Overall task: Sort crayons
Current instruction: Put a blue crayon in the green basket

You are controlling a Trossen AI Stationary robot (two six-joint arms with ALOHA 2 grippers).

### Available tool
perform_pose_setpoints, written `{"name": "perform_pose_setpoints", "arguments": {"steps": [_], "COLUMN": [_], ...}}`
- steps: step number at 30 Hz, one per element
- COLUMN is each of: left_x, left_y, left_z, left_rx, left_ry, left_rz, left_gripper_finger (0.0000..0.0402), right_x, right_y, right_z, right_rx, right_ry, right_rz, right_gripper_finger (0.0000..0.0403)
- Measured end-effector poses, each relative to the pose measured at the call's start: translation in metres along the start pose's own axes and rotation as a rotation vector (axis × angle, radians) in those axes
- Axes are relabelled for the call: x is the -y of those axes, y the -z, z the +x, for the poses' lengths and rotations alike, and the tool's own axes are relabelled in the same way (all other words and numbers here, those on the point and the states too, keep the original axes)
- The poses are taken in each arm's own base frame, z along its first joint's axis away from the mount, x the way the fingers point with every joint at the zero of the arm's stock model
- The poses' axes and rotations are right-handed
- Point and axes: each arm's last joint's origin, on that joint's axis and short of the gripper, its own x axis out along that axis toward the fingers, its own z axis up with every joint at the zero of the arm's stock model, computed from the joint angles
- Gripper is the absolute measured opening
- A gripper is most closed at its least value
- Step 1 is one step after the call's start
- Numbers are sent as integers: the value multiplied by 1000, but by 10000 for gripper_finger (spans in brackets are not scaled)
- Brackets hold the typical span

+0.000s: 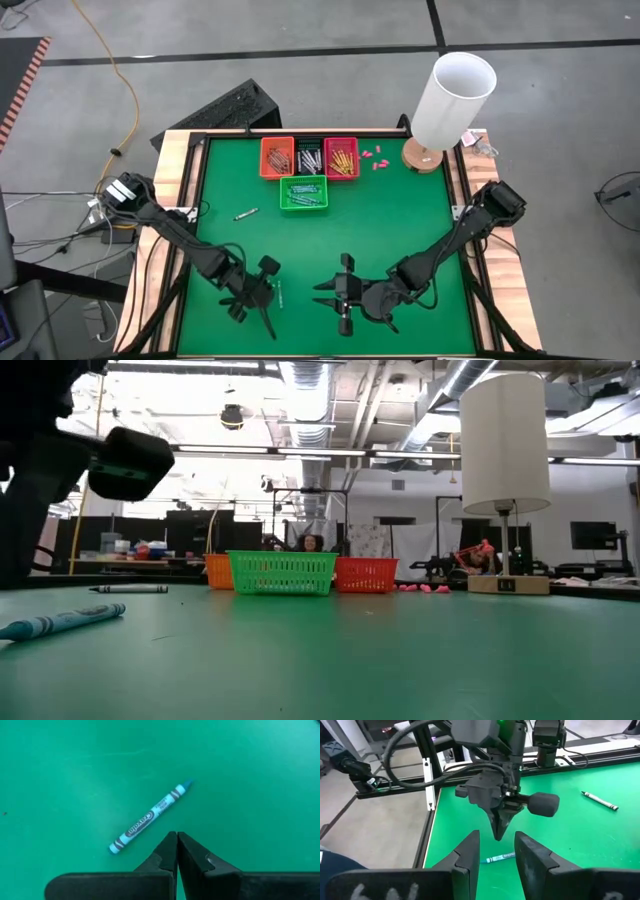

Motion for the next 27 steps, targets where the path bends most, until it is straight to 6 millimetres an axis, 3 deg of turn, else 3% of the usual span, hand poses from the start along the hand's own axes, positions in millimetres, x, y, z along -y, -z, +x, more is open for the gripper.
{"name": "perform_pose_setpoints", "arguments": {"steps": [13,17,27], "left_x": [-24,-27,-33], "left_y": [8,12,-4], "left_z": [9,20,19], "left_rx": [113,111,271], "left_ry": [-9,43,-87], "left_rz": [-15,-37,44], "left_gripper_finger": [0,0,0], "right_x": [0,0,0], "right_y": [0,0,0], "right_z": [0,0,0], "right_rx": [0,0,1], "right_ry": [0,0,0], "right_rz": [-1,-1,0], "right_gripper_finger": [123,123,123]}}
